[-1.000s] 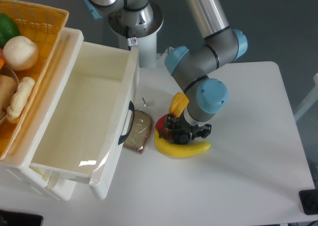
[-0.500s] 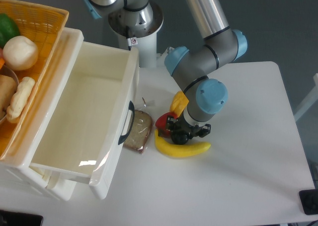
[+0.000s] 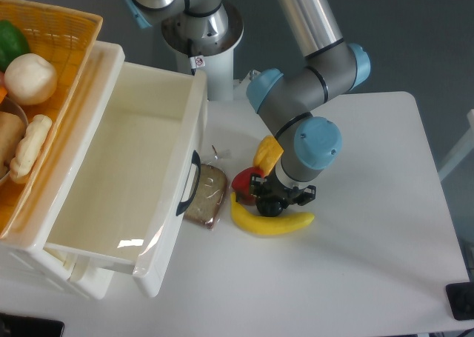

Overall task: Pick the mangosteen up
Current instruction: 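Close the gripper fingers on the mangosteen, then lift the held mangosteen up away from the banana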

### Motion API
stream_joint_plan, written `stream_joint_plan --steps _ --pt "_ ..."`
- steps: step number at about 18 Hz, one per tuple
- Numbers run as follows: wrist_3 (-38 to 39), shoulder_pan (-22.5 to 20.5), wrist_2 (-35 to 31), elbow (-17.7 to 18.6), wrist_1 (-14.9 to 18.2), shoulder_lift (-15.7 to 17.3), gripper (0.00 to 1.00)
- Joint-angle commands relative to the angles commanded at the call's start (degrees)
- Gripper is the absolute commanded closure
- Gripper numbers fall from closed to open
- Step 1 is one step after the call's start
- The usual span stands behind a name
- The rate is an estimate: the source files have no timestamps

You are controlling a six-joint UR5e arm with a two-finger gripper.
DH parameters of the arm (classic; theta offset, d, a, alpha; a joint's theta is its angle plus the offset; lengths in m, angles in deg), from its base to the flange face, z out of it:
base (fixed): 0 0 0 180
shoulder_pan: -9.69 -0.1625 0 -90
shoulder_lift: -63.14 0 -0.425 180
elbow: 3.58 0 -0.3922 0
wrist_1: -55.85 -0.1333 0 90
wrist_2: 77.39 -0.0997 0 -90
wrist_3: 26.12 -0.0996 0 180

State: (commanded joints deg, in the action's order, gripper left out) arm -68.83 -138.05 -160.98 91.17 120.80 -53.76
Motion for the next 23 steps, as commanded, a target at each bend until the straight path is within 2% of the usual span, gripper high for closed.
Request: stream_joint_plan --steps 4,7,10,15,19,23 --pt "-0.61 -0.35 -0.09 -3.51 0.35 0.18 0.79" --pt "-5.34 -0.44 -0.26 -6.33 0.53 0.0 1.0" --pt "-14.48 -0.97 -0.09 -8.0 0.35 0.09 1.0" --pt "-18.17 -2.11 -0.17 -10.64 0.09 0.35 1.0" --pt "-32.76 -3.08 -2.28 -11.52 0.35 0.97 1.0" --pt "-34.1 -2.9 -3.77 -14.15 1.93 0.88 1.0"
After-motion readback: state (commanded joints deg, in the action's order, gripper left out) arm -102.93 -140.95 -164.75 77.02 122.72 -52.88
